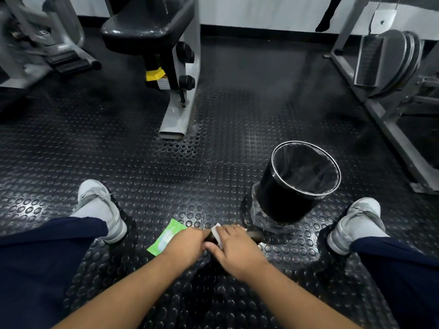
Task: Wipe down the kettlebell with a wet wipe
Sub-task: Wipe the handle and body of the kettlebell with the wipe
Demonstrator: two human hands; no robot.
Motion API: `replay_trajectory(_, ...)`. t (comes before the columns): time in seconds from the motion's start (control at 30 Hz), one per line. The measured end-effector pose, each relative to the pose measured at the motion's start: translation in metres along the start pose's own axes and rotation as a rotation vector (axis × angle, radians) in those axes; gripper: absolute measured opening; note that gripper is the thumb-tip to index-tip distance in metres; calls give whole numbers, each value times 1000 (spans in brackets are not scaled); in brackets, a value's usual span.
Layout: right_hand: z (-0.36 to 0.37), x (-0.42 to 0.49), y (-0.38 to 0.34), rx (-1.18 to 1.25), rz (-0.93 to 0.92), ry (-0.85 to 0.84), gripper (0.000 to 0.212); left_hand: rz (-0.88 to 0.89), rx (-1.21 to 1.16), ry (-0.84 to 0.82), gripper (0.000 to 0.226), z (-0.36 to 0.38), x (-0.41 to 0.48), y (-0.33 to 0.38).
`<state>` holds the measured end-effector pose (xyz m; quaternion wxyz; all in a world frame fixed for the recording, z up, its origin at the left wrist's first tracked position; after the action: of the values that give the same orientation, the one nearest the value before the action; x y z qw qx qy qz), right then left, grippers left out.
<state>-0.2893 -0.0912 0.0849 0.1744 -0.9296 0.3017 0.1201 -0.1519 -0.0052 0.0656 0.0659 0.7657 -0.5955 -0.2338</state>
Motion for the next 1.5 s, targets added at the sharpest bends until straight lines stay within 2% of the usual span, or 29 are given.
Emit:
replay_trajectory(0.13, -6, -7, 35, 71, 54, 19, 72, -26, -20, 10, 26, 2, 2, -2)
replay_trajectory(0.3, -19, 6, 49, 57, 226, -84, 66, -25, -31, 9, 23, 2, 1, -2)
replay_trajectory(0.43, -8, 12, 10, 25, 77, -52, 70, -22, -19, 5, 19, 1, 1, 0)
replay_trajectory(0.57, 0, -2, 1, 21, -23, -8, 72, -6, -7, -4, 27, 1, 2, -1)
replay_trajectory(0.7, 0, -10, 29, 30, 4, 3, 71, -22, -32, 11, 26, 3, 2, -2)
replay_trajectory(0.87, -12, 8, 30, -46, 176, -27, 69, -23, -11, 3, 22, 1, 2, 2)
replay_trajectory(1.0, 0, 11, 1, -64, 43, -26, 73, -19, -4, -3, 25, -3, 1, 3)
replay_trajectory(1.1, 4, -2, 5, -16, -10, -8, 79, -21, -21, -4, 23, -3, -1, 3)
replay_trajectory(1.2, 0, -15, 28, 40, 22, -16, 88, -40, -57, -5, 21, -3, -1, 3)
replay_trajectory(1.3, -6, -6, 50, 18, 139, -2, 69, -38, -46, -18, 20, -4, -1, 3)
replay_trajectory(1.37, -11, 4, 43, -5, 206, -31, 66, -34, -18, -22, 22, -4, -1, 4)
replay_trajectory(1.5, 1, 9, 2, -52, 80, -25, 77, -14, 24, -30, 20, -7, -1, 8)
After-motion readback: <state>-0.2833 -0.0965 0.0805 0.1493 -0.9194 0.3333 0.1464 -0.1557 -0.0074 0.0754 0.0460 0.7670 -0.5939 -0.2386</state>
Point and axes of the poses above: each hand's wrist, its own x-axis towards the middle knuckle, its own z-axis out of the palm, y = z × x, the point moved 3 cm from there along x, towards the middle knuckle, and after that the axes turned 8 degrees about z, right-handed, at the moved point
